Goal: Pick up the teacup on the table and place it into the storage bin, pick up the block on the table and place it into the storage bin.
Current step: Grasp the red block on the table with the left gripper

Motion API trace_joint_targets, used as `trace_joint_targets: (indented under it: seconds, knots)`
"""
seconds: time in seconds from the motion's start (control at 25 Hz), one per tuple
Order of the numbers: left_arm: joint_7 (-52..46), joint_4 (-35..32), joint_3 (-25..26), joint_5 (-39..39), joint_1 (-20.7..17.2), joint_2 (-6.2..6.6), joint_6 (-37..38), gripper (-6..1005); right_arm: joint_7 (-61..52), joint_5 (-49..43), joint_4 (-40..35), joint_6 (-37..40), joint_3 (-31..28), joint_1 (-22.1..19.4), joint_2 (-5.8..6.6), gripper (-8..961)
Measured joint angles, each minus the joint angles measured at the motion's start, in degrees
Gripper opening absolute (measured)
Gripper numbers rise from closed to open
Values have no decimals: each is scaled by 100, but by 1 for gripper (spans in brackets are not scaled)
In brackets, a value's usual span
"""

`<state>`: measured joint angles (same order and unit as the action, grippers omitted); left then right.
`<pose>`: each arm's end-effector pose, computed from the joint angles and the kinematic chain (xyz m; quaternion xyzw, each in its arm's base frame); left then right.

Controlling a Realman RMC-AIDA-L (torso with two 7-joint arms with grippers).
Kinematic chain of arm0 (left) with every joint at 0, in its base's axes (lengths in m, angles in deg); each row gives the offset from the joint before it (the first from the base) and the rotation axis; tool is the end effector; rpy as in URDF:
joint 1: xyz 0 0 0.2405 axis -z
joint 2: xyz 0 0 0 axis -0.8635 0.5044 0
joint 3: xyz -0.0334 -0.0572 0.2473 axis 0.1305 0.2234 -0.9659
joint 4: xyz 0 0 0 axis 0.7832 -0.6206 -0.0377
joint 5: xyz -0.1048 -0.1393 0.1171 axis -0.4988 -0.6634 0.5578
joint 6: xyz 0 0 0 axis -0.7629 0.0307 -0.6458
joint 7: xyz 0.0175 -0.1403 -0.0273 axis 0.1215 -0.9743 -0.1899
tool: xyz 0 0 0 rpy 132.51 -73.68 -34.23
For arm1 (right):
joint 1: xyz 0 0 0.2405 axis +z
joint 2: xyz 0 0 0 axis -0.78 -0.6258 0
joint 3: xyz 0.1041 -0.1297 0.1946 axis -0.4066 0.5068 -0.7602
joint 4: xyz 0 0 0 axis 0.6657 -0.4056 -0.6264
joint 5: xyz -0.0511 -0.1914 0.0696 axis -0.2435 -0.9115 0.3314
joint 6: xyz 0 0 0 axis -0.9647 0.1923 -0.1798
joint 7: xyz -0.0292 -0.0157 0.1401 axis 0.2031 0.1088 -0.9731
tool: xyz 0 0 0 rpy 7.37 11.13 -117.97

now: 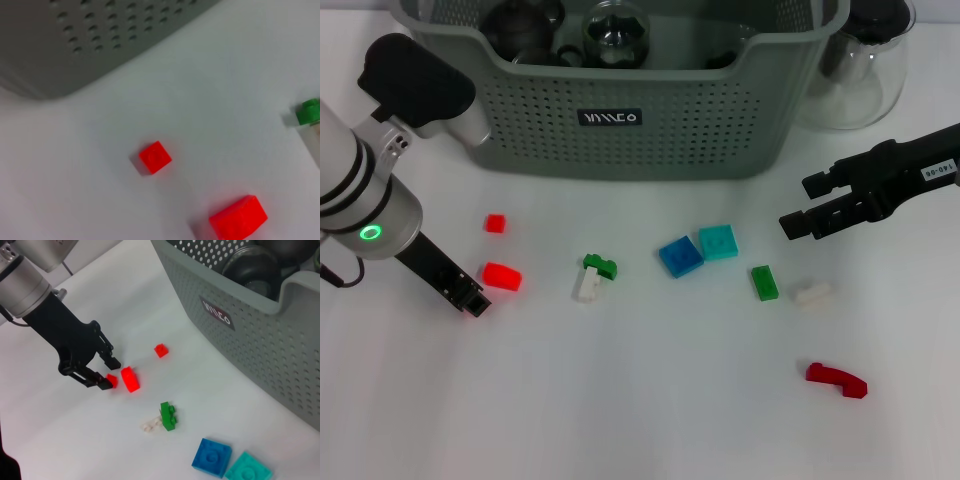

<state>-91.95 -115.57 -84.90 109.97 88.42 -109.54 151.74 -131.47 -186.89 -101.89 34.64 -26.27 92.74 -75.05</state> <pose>-0.2401 0.3240 -0.0131 -0.8672 -0.3841 0.2631 0.1766 0.2158 0.3649 0.0243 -0.9504 0.3086 0.0241 0.0313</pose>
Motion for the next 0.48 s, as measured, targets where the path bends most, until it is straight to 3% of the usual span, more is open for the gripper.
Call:
trace_joint_targets:
  seconds: [0.08,0.28,0.48]
  knots:
    - [13,25,0,0,-2,0,-5,610,0,0,0,0,0,0,3,908]
    - [22,71,-60,0,11,-2,-6,371,-16,0,0,2,0,0,13,908]
    - [41,29,-92,0,-1,-8,17,313,-37,0,-3,5,0,0,16,908]
